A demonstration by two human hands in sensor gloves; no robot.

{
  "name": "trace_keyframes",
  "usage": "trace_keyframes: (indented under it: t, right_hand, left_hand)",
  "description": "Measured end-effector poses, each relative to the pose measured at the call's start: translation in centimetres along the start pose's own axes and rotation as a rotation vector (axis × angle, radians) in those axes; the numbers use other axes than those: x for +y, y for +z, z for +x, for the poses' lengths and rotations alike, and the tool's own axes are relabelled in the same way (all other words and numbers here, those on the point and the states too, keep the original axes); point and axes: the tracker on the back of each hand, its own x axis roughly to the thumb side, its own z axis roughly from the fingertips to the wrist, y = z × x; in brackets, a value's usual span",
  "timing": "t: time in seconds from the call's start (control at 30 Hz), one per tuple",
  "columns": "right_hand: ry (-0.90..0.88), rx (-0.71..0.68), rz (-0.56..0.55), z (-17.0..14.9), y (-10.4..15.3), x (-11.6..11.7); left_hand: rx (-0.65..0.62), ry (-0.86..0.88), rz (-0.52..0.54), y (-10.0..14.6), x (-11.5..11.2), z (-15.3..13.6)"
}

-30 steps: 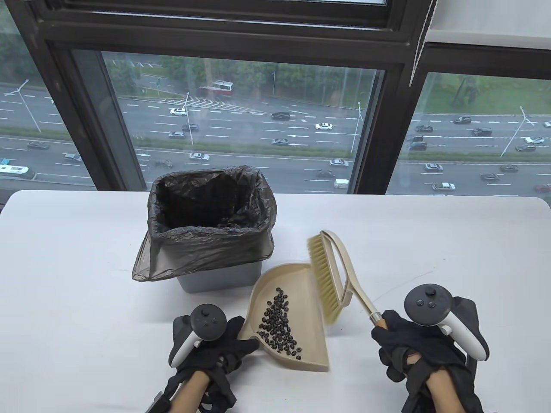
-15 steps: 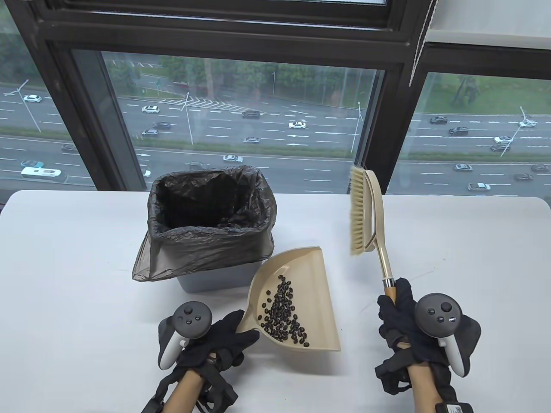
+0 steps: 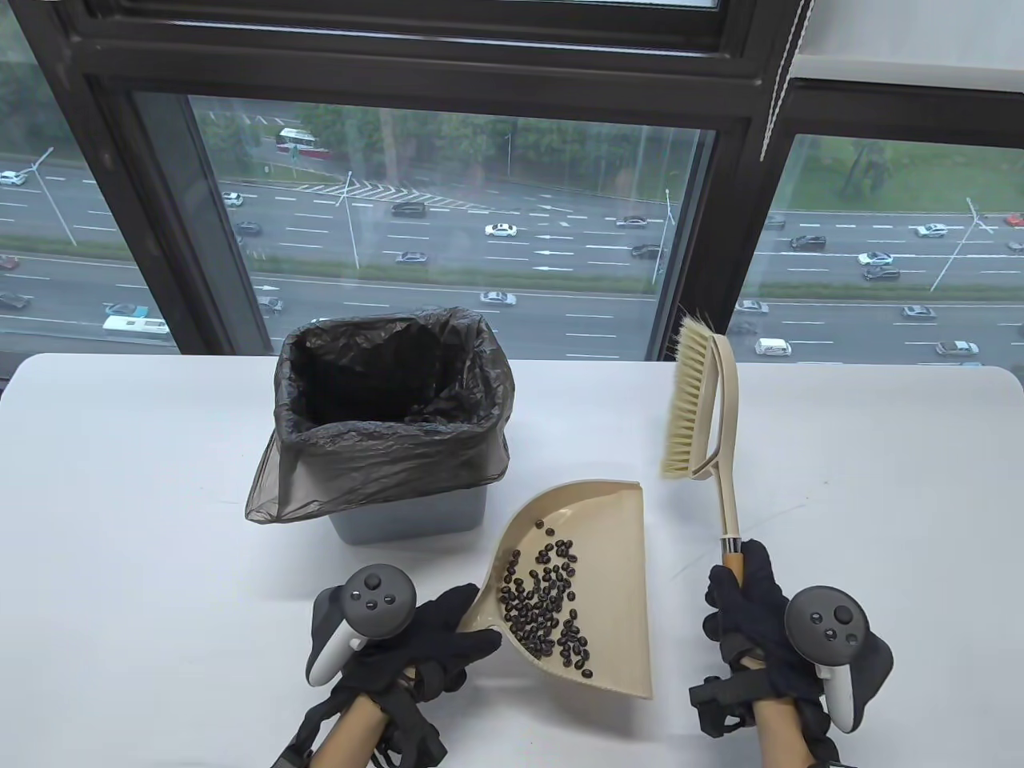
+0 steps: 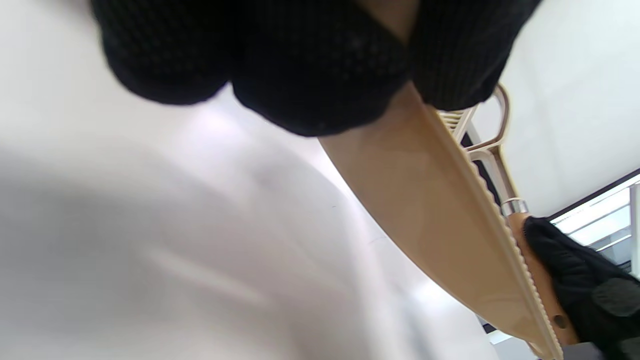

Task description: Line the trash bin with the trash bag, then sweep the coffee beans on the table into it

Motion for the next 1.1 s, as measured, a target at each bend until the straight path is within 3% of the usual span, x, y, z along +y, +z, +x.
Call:
trace_keyframes:
  t: [0.2,0.3,0.47,0.6,0.73,0.9,1.1]
  right_hand:
    - [-0.034,0.033,0.01,-0.7,0.2,-0.8]
    - [-0.041,0.03,0.013,-0.6,0.3,-0.9]
    - [-0.054,0.027,0.036,-0.6,0.4,-0.7]
    - [-0.054,0.025,0.047,-0.5,0.4,-0.6]
    - [-0.054,0.022,0.059,-0.5,0.5,-0.5]
    - [-0.06,0.012,0.06,-0.4,0.6,-0.4]
    - [-0.07,0.003,0.059,-0.4,0.6,-0.3]
  left_hand:
    - [-0.056,0.032,0.046,0.7,2.5,4.8]
    - [-0.049,-0.011,0.109,1.2,5.0,7.1]
    - [-0.023,0.074,0.145,2.3,9.3,9.5]
    - [0.004,0.095,0.259,3.4,13.0,10.8]
    - [0.06,0.092,0.374,4.1,16.4,11.2]
    - [0.196,0.046,0.61,5.2,20.6,10.4]
    - [0.352,-0.022,0.785,6.1,22.8,7.5]
